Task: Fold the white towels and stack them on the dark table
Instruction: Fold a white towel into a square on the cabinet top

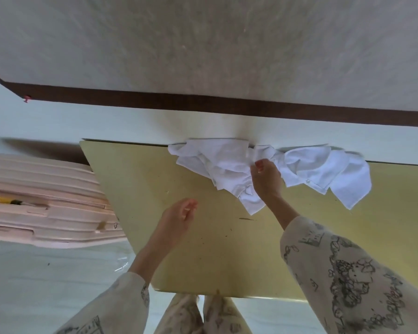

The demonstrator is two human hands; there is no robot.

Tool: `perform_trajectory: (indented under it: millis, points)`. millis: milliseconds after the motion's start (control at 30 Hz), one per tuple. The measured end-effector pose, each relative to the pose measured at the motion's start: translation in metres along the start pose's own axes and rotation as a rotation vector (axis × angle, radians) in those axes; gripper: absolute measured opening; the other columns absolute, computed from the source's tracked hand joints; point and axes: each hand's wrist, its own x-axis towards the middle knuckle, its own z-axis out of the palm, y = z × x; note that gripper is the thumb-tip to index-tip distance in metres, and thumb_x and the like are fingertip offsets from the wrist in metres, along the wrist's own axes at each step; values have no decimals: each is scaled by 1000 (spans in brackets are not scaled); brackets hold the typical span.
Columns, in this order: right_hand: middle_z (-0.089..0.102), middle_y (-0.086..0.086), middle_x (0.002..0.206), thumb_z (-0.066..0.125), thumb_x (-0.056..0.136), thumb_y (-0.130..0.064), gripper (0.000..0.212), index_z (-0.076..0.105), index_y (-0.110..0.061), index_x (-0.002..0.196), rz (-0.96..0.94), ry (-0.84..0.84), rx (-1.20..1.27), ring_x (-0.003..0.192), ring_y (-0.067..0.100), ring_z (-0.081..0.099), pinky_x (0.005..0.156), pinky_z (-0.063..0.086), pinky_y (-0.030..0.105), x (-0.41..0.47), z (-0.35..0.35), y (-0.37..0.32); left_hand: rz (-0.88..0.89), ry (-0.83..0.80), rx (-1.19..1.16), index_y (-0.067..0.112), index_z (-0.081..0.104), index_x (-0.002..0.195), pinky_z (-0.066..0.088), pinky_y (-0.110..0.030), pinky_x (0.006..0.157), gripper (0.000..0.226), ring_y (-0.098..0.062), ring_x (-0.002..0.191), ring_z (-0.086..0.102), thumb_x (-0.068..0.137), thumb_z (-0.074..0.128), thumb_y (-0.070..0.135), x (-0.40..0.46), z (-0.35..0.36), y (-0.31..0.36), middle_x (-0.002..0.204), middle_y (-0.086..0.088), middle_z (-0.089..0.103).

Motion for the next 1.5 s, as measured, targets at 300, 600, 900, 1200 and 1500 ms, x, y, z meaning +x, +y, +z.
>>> perform_trajectory:
  millis: [300,600,900,1200,1500]
  points:
    - [54,-4,91,48,93,-6,20,67,-10,99,-586,27,16,85,10,50,73,33,11,-77,-81,-65,578,-42,156,20,38,137,21,-21,105,52,-10,131,29,89,54,7,19,-40,117,143,5,38]
    - [55,3,89,46,91,-3,19,65,-6,90,-557,186,62,75,2,54,73,39,6,-152,-150,-61,740,-197,223,23,53,75,34,-10,72,16,-1,83,46,82,67,27,-26,-53,149,80,12,51]
    - [61,9,96,54,90,-2,13,66,-5,93,-426,261,213,83,18,56,70,39,1,-185,-196,-22,617,-326,434,22,58,92,43,-25,87,13,-7,94,52,84,64,30,-45,-34,115,98,12,55]
    - [64,-8,94,55,90,-7,20,69,-21,88,-447,264,295,81,5,58,71,39,4,-190,-233,32,483,-1,294,13,63,89,36,-11,65,5,-14,76,55,84,63,11,-73,-23,111,84,-1,60]
    - [67,-8,93,61,88,-7,14,73,-13,93,-390,41,130,79,-3,57,76,36,5,-194,-194,129,389,135,296,12,66,83,40,-27,75,3,-18,79,57,81,67,11,-124,23,52,76,9,58]
